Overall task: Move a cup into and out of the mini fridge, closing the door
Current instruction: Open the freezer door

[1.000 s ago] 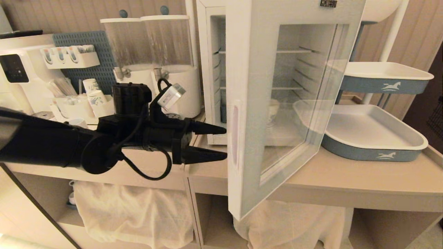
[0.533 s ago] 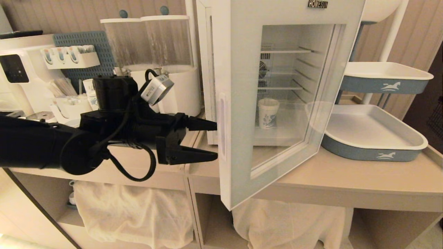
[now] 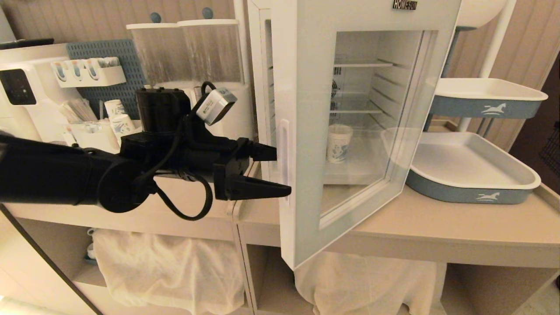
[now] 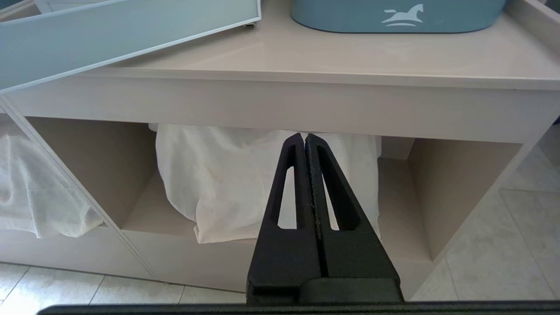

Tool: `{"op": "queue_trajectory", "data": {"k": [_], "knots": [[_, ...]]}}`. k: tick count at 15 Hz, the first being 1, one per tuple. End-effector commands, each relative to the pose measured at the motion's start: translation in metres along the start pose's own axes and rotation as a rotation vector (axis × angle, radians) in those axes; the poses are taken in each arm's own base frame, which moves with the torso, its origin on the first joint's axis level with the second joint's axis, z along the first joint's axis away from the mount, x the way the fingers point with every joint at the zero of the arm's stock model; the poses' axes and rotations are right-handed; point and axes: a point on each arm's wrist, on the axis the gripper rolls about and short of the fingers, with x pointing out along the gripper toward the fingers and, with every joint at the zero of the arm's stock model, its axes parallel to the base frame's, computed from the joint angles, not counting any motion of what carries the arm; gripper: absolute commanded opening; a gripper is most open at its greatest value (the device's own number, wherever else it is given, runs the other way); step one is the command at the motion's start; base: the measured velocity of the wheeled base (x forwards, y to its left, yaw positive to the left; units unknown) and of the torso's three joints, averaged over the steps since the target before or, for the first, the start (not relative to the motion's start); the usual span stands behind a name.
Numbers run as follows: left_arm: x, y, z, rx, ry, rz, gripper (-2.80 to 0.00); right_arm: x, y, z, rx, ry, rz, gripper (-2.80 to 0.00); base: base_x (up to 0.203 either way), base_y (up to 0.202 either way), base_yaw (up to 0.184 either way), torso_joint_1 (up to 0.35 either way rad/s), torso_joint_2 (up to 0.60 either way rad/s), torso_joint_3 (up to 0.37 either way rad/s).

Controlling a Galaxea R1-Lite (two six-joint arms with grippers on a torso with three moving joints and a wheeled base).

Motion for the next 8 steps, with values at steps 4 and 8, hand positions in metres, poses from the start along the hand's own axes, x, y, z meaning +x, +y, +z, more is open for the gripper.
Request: {"op": "queue_trajectory", "data": {"k": [4, 8], "knots": [[0.043, -0.014, -0.001, -0.032, 0.012, -0.065, 0.0, 0.0, 0.0, 0.0, -0.001, 0.001, 0.0, -2.8, 0.0, 0.0, 0.0, 0.0, 0.0, 0.0], [0.085, -0.092, 0.022, -0.022, 0.004, -0.167, 0.0, 0.0, 0.0, 0.0, -0.001, 0.001, 0.0, -2.8, 0.0, 0.0, 0.0, 0.0, 0.0, 0.0]]}}
